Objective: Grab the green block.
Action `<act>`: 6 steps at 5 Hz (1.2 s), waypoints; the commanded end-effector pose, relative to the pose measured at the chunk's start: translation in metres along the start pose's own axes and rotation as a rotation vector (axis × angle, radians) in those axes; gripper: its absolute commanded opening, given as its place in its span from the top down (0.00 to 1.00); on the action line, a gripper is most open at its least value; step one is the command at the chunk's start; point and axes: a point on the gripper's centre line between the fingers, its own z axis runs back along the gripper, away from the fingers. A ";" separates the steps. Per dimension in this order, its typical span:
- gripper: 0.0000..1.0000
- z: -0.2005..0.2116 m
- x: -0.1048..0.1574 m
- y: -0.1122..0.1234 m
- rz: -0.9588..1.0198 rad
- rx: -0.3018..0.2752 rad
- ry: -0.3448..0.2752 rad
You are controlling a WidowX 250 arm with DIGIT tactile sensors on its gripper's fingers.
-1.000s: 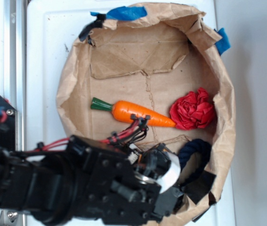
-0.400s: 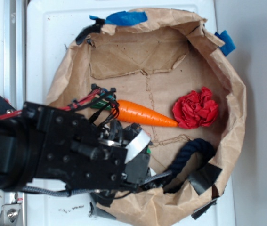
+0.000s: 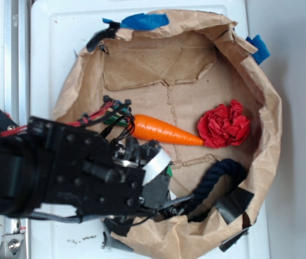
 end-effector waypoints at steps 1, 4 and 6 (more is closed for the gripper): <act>1.00 -0.001 0.012 0.009 0.024 -0.030 -0.019; 1.00 0.039 0.031 0.005 -0.005 -0.038 -0.005; 1.00 0.098 0.061 0.004 0.041 -0.010 -0.005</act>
